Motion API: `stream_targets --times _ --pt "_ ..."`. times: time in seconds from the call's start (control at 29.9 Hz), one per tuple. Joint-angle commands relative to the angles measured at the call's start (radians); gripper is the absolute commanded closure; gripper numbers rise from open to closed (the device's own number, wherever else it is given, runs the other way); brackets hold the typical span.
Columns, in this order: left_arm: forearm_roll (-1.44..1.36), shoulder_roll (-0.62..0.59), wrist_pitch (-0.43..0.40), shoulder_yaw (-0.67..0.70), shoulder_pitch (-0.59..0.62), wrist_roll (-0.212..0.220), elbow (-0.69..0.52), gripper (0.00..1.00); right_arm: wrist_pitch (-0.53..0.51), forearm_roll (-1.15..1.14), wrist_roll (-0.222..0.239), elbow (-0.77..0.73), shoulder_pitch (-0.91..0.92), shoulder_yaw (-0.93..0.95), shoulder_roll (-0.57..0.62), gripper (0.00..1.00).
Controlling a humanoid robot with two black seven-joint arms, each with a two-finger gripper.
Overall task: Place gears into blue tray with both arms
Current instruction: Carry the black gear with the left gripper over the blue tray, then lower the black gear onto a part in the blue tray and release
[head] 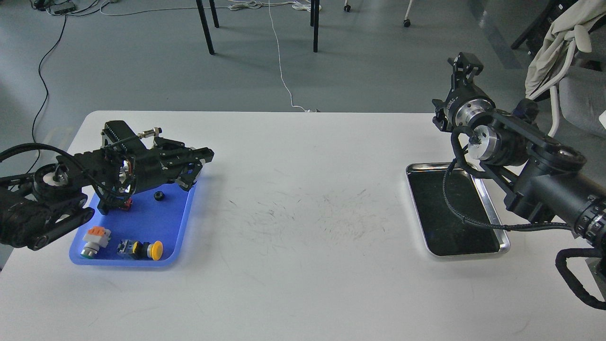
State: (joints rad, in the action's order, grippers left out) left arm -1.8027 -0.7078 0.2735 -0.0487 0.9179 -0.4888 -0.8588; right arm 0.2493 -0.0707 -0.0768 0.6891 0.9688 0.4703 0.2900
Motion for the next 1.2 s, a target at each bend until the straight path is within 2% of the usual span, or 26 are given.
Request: stream_targets --times 0.0,0.27,0.4,0.7,0.9,1.17 --pt "0.005 -0.068 0.007 -0.002 -0.027 0.000 -0.006 0.89 -0.001 -0.001 0.002 0.001 -0.001 -0.008 0.000 0.03" --pt "0.080 -0.139 0.044 0.006 -0.168 0.000 -0.039 0.89 -0.024 -0.004 0.002 -0.011 -0.002 -0.013 0.000 0.03" --pt "0.152 -0.144 0.039 0.003 -0.185 0.000 -0.112 0.89 -0.030 -0.006 0.002 -0.013 -0.004 -0.015 0.000 0.03" --pt "0.200 -0.186 0.030 0.004 -0.209 0.000 -0.149 0.89 -0.035 -0.008 0.003 -0.014 -0.004 -0.038 0.000 0.03" --pt "0.267 -0.242 -0.022 0.009 -0.223 0.000 -0.247 0.89 -0.035 -0.008 0.005 -0.013 -0.002 -0.041 0.000 0.03" --pt "0.407 -0.243 -0.102 0.013 -0.235 0.000 -0.267 0.89 -0.035 -0.008 0.008 -0.011 -0.002 -0.042 0.000 0.03"
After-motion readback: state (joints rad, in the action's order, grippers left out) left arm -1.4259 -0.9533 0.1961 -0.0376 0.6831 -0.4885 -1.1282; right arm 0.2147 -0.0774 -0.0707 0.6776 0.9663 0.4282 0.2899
